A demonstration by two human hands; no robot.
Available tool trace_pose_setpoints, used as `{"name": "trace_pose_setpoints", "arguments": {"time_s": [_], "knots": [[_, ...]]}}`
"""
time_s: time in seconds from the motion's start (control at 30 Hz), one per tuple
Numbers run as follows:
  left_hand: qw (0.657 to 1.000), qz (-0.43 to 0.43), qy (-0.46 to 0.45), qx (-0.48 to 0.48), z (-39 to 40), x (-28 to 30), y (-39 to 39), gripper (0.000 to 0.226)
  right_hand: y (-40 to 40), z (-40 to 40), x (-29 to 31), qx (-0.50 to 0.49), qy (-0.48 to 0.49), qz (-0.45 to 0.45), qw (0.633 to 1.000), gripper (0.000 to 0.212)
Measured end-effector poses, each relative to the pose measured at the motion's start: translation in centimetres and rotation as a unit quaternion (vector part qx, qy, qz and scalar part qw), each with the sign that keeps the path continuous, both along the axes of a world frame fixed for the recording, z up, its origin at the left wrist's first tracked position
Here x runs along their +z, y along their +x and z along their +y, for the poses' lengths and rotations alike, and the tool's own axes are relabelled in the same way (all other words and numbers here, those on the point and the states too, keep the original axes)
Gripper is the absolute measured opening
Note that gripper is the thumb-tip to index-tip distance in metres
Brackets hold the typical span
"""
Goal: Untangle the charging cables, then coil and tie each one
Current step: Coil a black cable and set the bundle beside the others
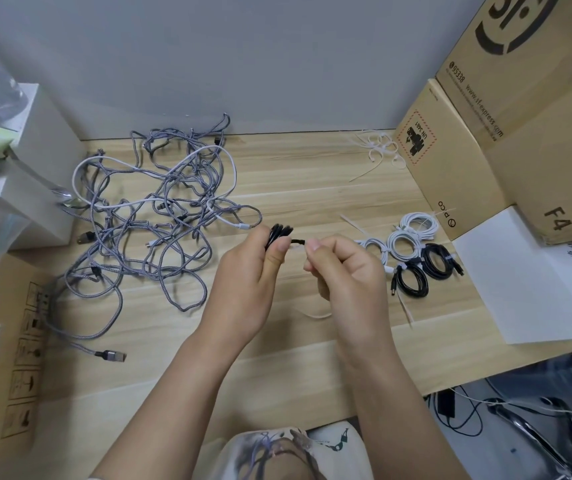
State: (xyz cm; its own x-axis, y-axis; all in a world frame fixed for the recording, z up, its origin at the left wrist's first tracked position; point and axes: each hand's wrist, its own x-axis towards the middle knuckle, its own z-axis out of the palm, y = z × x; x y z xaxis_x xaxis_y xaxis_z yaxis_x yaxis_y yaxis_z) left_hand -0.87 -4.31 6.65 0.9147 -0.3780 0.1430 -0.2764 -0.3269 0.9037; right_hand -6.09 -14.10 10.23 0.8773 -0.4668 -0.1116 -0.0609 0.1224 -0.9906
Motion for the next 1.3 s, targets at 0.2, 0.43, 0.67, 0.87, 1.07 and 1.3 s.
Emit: {"name": "trace_pose_setpoints", "arguments": {"time_s": [0.2,0.43,0.67,0.87,1.07,1.3], "knots": [[0.999,0.015,-0.030,-0.020,-0.1,-0.3,-0.2,0.035,0.0,-0.4,0.4,0.028,0.011,-0.006,1.000,0.031],[0.998,0.020,-0.054,-0.019,-0.4,0.5,-0.4,0.028,0.0,-0.4,0.0,0.065,-0.027,0.039,0.997,0.031],[0.989,0.116,-0.085,-0.024,-0.1,0.0,0.2,0.026,-0.4,-0.6,0.8,0.076,-0.071,0.036,0.994,0.030],[0.990,0.105,-0.086,-0.026,0.3,0.0,0.6,0.031,-0.5,-0.6,0.8,0.030,-0.036,0.031,0.998,0.012],[0.988,0.118,-0.081,-0.055,0.4,0.1,0.6,0.039,-0.9,-1.4,1.1,0.132,0.126,-0.025,0.983,0.013],[0.981,0.161,-0.096,-0.041,-0.1,0.8,0.6,0.031,-0.8,-1.8,0.4,0.107,0.124,-0.083,0.983,0.040]]}}
